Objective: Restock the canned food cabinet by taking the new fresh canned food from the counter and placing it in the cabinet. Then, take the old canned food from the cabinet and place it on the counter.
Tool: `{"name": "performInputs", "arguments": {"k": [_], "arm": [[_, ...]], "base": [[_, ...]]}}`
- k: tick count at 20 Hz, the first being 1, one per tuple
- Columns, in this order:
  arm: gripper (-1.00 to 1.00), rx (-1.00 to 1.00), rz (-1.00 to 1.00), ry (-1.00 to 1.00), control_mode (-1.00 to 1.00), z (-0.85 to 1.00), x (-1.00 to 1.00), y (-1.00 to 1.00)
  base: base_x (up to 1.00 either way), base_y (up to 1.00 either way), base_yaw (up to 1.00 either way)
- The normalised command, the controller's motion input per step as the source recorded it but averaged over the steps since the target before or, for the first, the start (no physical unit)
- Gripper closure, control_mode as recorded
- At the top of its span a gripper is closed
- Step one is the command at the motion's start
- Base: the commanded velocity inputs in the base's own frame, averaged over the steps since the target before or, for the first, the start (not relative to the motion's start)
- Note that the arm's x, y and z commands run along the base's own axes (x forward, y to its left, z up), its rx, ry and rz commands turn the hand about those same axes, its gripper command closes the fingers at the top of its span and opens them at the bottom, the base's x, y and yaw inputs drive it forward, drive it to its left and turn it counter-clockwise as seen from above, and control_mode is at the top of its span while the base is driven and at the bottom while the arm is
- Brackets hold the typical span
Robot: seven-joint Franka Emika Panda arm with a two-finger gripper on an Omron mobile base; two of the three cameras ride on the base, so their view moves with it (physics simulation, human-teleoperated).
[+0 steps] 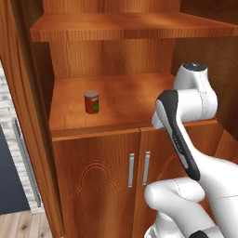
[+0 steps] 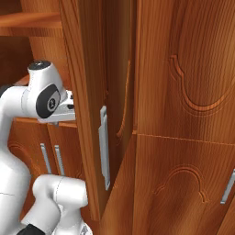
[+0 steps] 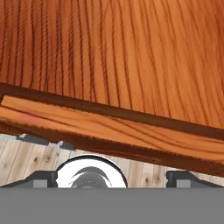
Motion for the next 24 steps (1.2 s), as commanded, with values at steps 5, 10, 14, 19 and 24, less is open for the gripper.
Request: {"name": "performInputs", "arguments": {"k": [5,10,14,19,24], "arm": [[-1.00,0.00,0.00,0.00,1.00,0.00,0.00,0.00],[-1.00,0.00,0.00,0.00,1.00,0.00,0.00,0.00],[-1.00,0.00,0.00,0.00,1.00,0.00,0.00,0.00],[-1.00,0.00,0.00,0.00,1.00,0.00,0.00,0.00],[-1.00,0.00,0.00,0.00,1.00,0.00,0.00,0.00]], "base": [[-0.11,0.00,0.00],[-0.58,0.00,0.04],[-0.77,0.00,0.01],[-0.79,0.00,0.02],[-0.38,0.00,0.17]]}}
